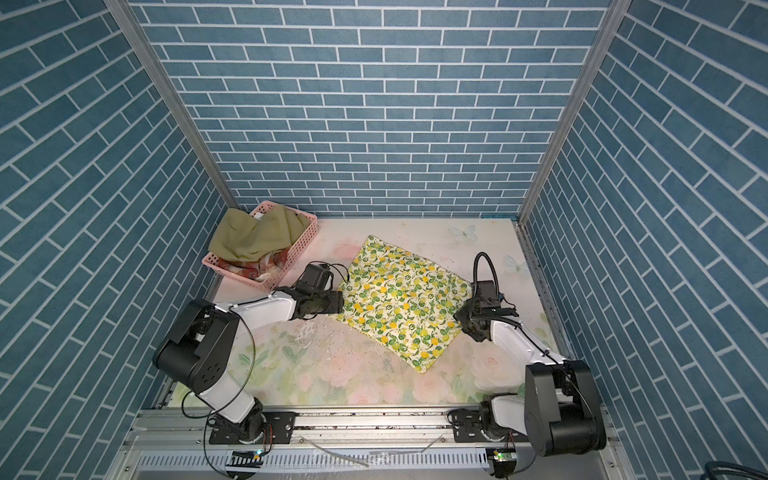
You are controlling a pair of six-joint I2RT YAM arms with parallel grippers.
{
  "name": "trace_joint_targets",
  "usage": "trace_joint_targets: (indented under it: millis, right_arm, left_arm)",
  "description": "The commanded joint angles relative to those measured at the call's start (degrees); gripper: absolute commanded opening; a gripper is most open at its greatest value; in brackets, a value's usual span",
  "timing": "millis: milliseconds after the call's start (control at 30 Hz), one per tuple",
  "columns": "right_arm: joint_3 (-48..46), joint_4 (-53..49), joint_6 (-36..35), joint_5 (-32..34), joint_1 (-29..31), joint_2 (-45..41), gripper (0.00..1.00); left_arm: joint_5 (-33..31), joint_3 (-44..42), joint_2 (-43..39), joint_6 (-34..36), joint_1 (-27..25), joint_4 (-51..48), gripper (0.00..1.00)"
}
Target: Fold and stack the skirts
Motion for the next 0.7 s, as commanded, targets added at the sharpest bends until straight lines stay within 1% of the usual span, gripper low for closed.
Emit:
trace_joint_targets:
  millis: [0,33,67,133,167,233,267,433,533,667]
  right_arm:
    - [-1.9,2.38,2.69,-0.58,-0.64,0.88,0.57]
    - [-2.17,2.89,2.78,-0.52,-0.75,1.15,0.57]
    - [-2.4,3.45,2.81,-2.43,-0.92,1.46,0.56]
    - [-2.47,4.29,2.79,-2.49,-1.18,1.99,0.54]
    - [-2.47,4.72,2.74,-2.62,-1.42,2.36,0.54]
    - [-2.54,5.94,2.63,-3.1,-1.64,3.11,0.54]
    - [-2.4,6.39,2.41,-3.14,-1.72,3.5,0.53]
    - [-1.9,8.5,0.63,-3.8,-2.7,5.21,0.48]
    - [-1.86,10.53,0.05,-5.11,-3.16,6.81,0.44]
    - [-1.68,10.63,-1.53,-4.97,-4.15,7.53,0.43]
  left_arm:
    - [0.67,0.4,1.37,-0.33,-0.33,-1.21,0.64]
    - [0.75,0.52,1.92,-0.37,-0.36,-1.39,0.55]
    - [0.72,0.51,2.45,-0.3,-0.41,-1.44,0.42]
    - [0.19,-0.17,2.51,-0.49,-0.49,-0.63,0.24]
    - [-0.43,-0.85,2.14,-0.7,-0.69,-0.09,0.15]
    - [-1.44,-2.2,1.07,-1.37,-1.24,0.76,0.01]
    - [-1.72,-2.92,0.5,-1.71,-1.59,1.02,0.0]
    - [-3.7,-6.42,-1.44,-4.11,-4.99,1.02,0.0]
    - [-5.02,-8.58,-3.38,-6.49,-7.65,1.33,0.0]
    - [-7.25,-12.01,-7.0,-9.48,-11.86,-0.18,0.0]
